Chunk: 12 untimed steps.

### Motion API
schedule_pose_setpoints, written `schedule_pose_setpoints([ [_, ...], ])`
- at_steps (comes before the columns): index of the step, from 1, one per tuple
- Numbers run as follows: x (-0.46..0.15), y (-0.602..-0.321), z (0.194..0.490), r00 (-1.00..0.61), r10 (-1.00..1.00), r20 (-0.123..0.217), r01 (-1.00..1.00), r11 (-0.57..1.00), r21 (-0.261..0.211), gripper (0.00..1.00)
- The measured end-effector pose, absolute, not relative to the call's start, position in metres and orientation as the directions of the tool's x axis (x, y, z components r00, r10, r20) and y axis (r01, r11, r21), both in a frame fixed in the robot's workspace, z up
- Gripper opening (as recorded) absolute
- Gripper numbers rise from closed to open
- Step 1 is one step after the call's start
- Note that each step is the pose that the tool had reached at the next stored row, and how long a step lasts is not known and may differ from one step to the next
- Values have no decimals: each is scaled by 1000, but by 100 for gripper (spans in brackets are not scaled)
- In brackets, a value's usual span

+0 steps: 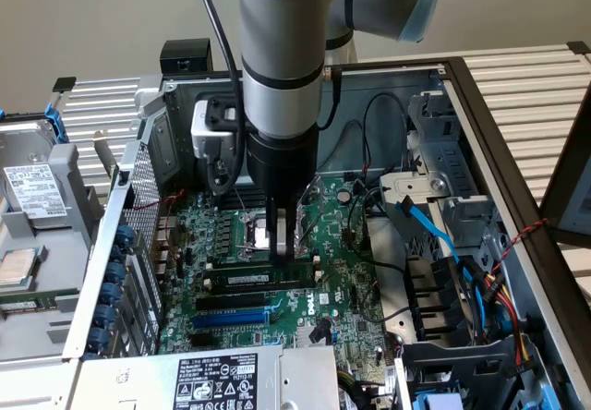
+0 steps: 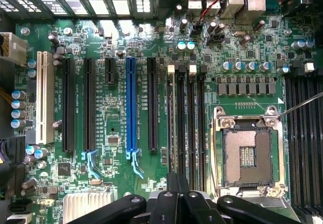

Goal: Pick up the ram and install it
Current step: 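Press down the ram until it locks into place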

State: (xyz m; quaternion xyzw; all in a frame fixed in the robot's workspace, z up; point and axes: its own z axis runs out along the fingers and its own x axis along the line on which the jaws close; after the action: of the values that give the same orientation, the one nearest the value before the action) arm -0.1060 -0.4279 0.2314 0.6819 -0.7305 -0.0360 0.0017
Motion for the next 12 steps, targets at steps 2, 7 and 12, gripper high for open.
schedule_pose_setpoints([
  [2,-106,-428,229,-70,-996,-46,-996,67,55,10],
  [7,-106,-428,226,-70,-996,-46,-996,67,53,10],
  [12,-121,-429,231,-70,-996,-47,-996,67,52,10],
])
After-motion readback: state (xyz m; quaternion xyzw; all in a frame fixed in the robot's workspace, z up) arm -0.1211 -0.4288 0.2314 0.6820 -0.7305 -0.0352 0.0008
